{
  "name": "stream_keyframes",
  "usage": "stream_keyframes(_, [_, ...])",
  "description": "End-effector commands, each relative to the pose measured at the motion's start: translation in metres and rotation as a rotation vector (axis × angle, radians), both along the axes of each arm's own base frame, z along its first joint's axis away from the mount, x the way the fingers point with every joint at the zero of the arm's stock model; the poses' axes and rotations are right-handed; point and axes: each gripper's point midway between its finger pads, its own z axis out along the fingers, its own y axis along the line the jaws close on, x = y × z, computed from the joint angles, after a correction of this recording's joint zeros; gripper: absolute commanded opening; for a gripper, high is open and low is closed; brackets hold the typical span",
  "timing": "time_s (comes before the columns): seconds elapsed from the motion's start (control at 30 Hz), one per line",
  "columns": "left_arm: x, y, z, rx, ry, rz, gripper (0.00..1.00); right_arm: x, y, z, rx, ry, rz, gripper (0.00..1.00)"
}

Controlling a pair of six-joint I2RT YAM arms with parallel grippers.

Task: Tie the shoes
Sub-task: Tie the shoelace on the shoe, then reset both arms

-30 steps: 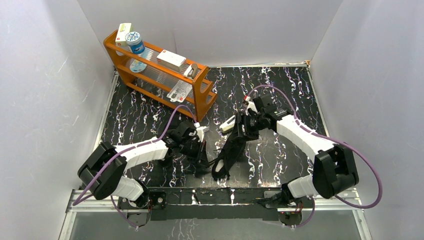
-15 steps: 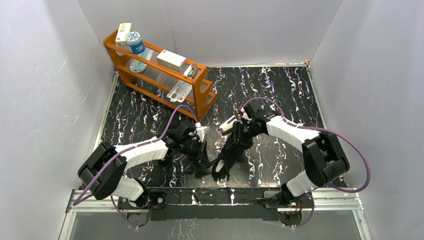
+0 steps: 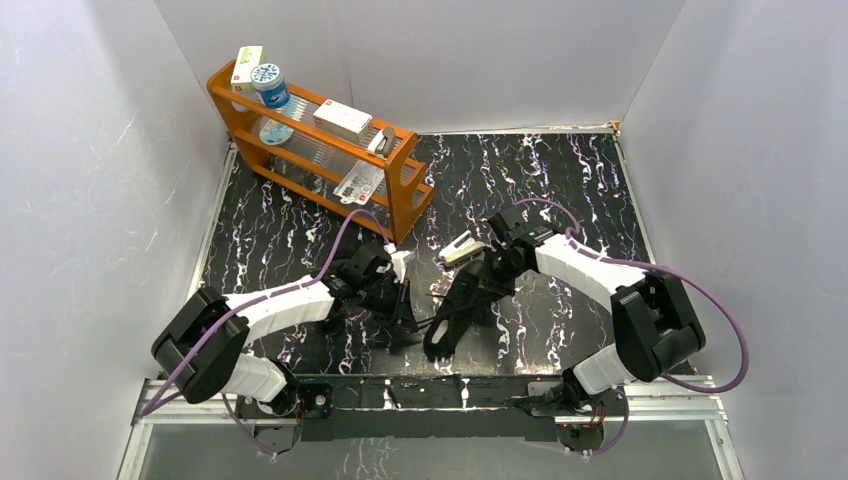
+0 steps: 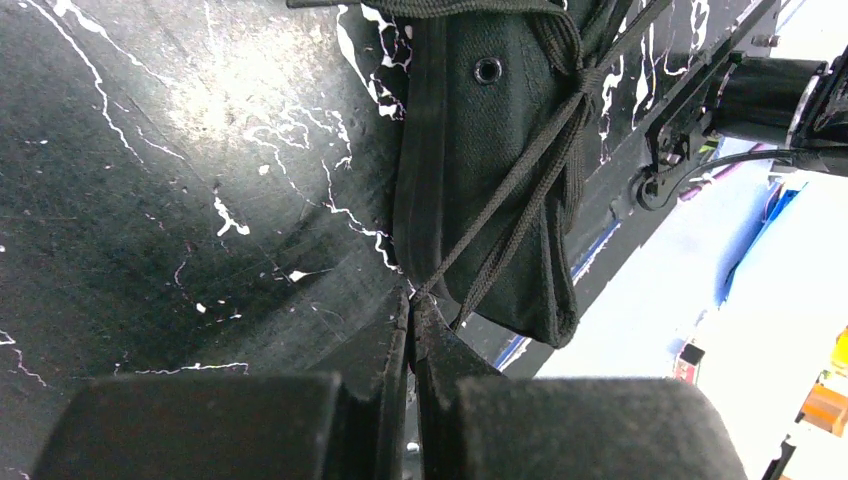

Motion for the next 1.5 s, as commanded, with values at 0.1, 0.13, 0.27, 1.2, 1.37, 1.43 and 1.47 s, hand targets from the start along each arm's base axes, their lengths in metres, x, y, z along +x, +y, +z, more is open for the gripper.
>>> stream_keyframes(0.1, [-0.019,0.037,-0.023,0.154,0.042,0.033,0.0,0.03,-0.048,-0.016,-0.175,-0.142,-0.042,0.0])
stream_keyframes(0.13, [-0.017,0.036,-0.021,0.148,0.032,0.032,0.0,0.032,-0.046,-0.012,-0.163,-0.156,-0.032,0.0])
stream_keyframes(0.27, [-0.008,0.032,-0.009,0.142,-0.01,0.042,0.06,0.036,-0.035,0.009,-0.093,-0.21,0.025,0.0])
stream_keyframes(1.2, [0.031,0.161,0.415,-0.115,-0.97,0.578,0.89,-0.008,-0.115,0.412,-0.025,-1.204,-0.01,0.98])
stream_keyframes(1.37, [0.029,0.174,0.416,-0.059,-0.991,0.594,0.89,-0.009,-0.116,0.413,-0.02,-1.212,-0.027,0.99])
stream_keyframes(1.43, [0.028,0.176,0.415,-0.053,-0.99,0.592,0.89,-0.009,-0.118,0.41,-0.023,-1.205,-0.041,0.99])
stream_keyframes(1.47, [0.028,0.176,0.413,-0.05,-0.987,0.593,0.89,-0.01,-0.118,0.41,-0.022,-1.206,-0.043,0.98])
